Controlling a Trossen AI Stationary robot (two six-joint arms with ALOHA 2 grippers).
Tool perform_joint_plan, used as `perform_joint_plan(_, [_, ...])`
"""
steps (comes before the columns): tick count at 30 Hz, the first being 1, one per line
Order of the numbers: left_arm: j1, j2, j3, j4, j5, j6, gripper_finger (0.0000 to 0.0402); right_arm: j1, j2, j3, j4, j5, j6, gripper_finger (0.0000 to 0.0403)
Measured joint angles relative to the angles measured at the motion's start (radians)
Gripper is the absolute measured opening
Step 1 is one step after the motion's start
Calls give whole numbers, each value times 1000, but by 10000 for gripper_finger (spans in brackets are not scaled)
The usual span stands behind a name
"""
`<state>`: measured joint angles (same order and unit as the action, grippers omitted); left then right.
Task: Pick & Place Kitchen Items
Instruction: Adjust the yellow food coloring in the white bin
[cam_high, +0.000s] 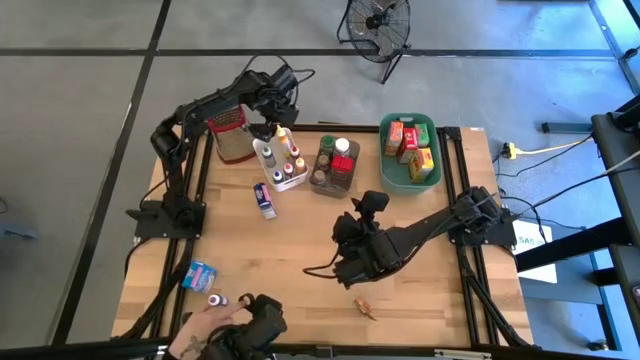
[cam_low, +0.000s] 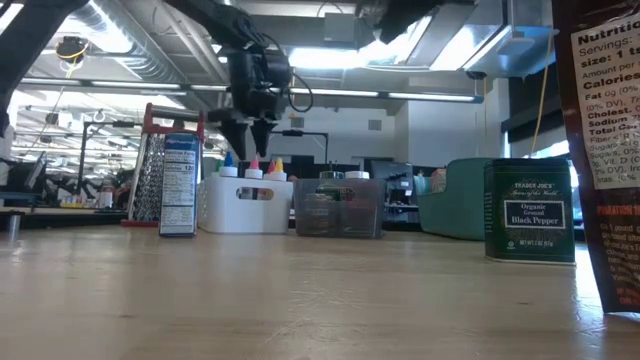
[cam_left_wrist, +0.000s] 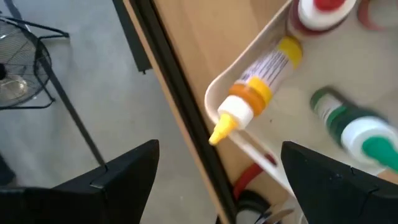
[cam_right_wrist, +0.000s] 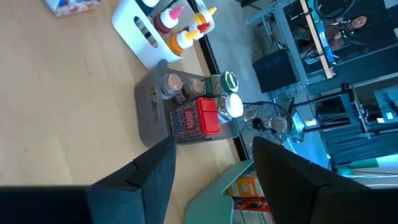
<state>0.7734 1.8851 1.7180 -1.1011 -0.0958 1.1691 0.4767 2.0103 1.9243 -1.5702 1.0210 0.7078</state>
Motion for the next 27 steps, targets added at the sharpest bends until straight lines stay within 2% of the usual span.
perform_joint_plan(9, [-4, 0, 0, 13, 10, -109, 333, 0, -35, -72, -1, 0, 18, 213])
perform_joint_plan(13, [-5, 0, 0, 14, 10, -109, 333, 1, -49, -100, 4, 0, 18, 213])
perform_joint_plan(20, [-8, 19, -4, 10, 28, 35, 333, 2, -69, -121, 11, 0, 45, 213])
perform_joint_plan(27, [-16, 60, -5, 34, -36, 83, 333, 19, -68, -122, 11, -1, 69, 213])
